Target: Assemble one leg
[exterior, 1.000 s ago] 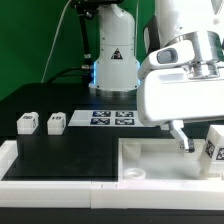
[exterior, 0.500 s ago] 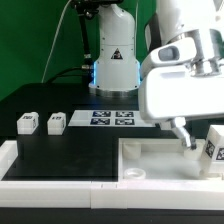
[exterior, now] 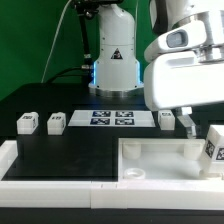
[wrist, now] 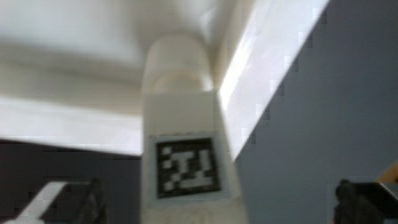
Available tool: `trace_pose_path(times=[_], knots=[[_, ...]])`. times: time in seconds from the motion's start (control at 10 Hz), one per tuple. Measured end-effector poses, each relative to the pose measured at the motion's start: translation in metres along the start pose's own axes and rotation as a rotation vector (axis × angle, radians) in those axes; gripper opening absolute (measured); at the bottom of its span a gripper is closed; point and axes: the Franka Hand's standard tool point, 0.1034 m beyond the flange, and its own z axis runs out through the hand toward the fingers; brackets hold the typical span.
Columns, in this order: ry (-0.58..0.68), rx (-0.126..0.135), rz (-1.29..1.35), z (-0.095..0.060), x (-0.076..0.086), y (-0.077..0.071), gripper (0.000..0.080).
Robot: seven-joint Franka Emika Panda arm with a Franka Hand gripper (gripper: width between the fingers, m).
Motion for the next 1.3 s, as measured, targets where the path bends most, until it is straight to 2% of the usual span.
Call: trace_pose_path(times=[0.1, 0.2, 0.3, 0.4, 0.5, 0.8, 1.0, 1.3], knots=[[-0.030, -0.001, 0.017, 0.001, 0.004, 0.004, 0.0649], [-0.150, 0.012, 0.032, 0.004, -0.003, 0.008, 0.0649], [-0.202, 0.014, 0.027, 0.002, 0.005, 0.014, 0.0649], [-0.292, 0.030, 0.025, 0.001, 0.004, 0.016, 0.0649], [-0.327, 0.040, 0.026, 0.002, 0.007, 0.013, 0.0649], [-0.294, 0.033, 0.028, 0.005, 0.010, 0.015, 0.0649], [-0.285, 0.015, 0.078, 0.009, 0.019, 0.018, 0.0649], [-0.285, 0.008, 0.082, 0.014, 0.019, 0.025, 0.0634]])
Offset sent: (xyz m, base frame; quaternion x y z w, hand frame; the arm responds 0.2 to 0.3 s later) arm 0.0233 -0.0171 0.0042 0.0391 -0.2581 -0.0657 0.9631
